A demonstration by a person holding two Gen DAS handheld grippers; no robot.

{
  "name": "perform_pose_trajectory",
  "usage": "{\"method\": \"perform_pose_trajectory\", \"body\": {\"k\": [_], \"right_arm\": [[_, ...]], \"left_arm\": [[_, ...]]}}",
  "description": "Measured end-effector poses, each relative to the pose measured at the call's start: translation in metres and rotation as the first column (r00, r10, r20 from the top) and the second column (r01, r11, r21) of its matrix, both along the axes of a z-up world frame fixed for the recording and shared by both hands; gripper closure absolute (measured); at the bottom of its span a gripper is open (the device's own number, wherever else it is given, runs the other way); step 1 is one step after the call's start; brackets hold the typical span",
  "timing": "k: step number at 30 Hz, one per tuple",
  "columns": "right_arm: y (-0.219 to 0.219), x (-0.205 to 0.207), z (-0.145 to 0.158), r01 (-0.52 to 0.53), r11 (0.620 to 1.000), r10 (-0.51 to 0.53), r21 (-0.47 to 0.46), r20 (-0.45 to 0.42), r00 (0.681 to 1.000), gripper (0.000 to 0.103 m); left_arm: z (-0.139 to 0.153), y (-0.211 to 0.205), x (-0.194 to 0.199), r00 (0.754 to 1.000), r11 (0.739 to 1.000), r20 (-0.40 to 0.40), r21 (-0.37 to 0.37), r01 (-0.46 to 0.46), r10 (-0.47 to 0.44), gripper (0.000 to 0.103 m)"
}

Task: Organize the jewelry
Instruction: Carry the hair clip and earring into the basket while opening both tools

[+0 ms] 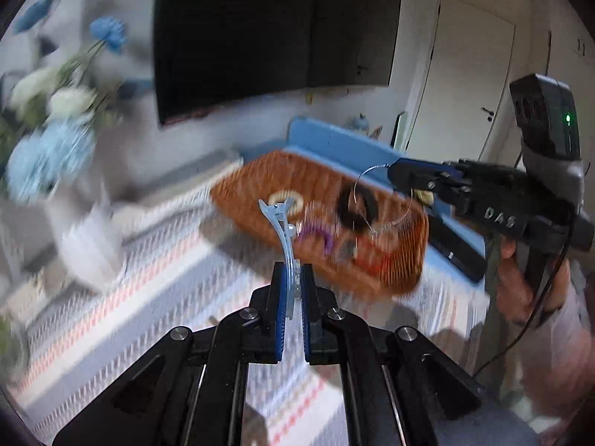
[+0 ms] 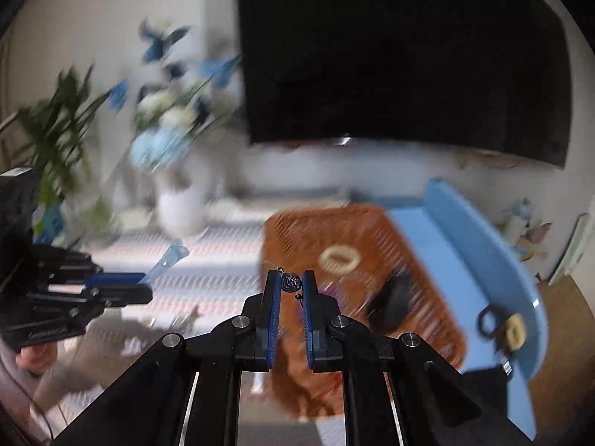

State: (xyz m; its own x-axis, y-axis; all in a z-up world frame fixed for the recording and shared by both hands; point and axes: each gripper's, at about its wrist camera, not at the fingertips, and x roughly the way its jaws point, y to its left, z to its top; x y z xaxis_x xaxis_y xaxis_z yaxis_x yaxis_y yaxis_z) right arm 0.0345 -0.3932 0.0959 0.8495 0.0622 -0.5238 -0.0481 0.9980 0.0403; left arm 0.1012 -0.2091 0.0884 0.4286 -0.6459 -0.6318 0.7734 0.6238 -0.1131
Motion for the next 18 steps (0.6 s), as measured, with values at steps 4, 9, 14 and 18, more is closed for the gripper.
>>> {"method": "perform_pose_trajectory", "body": {"k": [4,9,14,18], "right_arm": [[-0.034,0.044,0.004,0.072,0.994,-0.070,0.083,-0.023,0.997,0.092],[-0.069,0.103,-0.015,0.152,0.974,-0.139,0.165,-0.090,0.986,0.092],[-0.085,0.138,-0.032,0.178,0.962,-0.155,0.205,-0.125,0.980,0.092],[-0.082,0.138,-0.030,0.168,0.969,-0.155,0.178,-0.085,0.984,0.092]], "left_arm": [[0.002,-0.042,0.050,0.999,1.000,-0.046,-0.013,-0.005,0.005,0.098],[-0.019,-0.079,0.097,0.996,0.999,-0.089,-0.026,-0.027,0.024,0.098],[-0.048,-0.098,0.120,0.991,0.999,-0.128,-0.026,-0.039,0.036,0.098],[-0.066,-0.100,0.128,0.988,0.999,-0.150,-0.016,-0.047,0.044,0.098]]}}
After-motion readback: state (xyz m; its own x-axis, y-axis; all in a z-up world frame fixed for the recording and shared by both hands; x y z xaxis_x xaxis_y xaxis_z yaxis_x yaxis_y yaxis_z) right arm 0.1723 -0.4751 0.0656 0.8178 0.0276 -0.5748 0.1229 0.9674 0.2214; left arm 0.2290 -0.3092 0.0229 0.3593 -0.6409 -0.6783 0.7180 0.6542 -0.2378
